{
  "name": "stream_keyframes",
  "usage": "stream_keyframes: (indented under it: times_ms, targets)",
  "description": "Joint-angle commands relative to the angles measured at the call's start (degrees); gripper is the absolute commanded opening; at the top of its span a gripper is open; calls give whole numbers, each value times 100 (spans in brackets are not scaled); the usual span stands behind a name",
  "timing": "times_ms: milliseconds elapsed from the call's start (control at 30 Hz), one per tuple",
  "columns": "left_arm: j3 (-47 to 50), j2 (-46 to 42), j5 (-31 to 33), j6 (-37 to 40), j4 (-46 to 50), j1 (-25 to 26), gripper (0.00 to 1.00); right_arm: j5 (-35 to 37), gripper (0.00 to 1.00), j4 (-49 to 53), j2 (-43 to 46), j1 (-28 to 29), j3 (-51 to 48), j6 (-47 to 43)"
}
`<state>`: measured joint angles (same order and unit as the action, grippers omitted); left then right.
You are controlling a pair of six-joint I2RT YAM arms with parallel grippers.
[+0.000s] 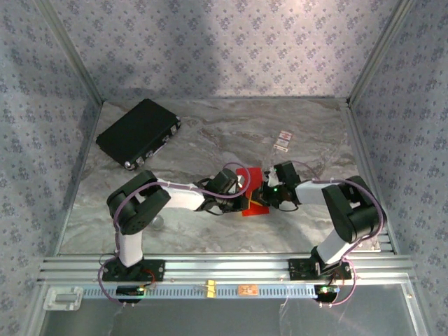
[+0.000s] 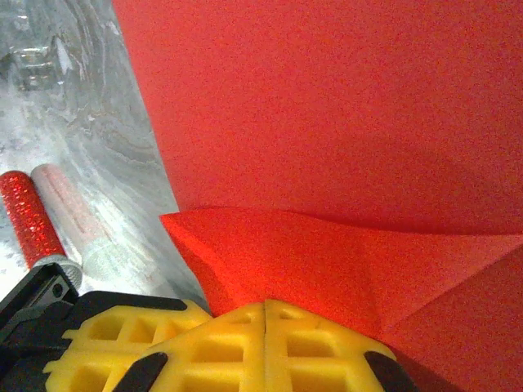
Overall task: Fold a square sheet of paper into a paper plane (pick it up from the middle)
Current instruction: Fold the triangle a second time at the center of the table.
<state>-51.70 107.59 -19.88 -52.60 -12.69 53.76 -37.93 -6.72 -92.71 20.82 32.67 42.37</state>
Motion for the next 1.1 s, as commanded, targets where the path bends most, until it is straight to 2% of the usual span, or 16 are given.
stream_keyframes:
  times_ms: [0,333,567,800,967,1067]
  targets:
    - [187,177,191,115,920,74,0,182,0,-51,-338,-321,-148,-62]
    - [283,234,204,127,892,56,0,96,0,-29,-411,-1067,232,-109]
    - [322,210,222,137,895,56,0,498,0,425,-110,-1259,396,-289]
    - [328,183,165,201,882,56,0,310,0,520,424,-934,329,-466]
    - [266,157,117,276,917,31,0,215,0,373,214,-556,287,-405]
    - [181,107,89,295,957,21,0,407,0,517,-23,-491,285,-428]
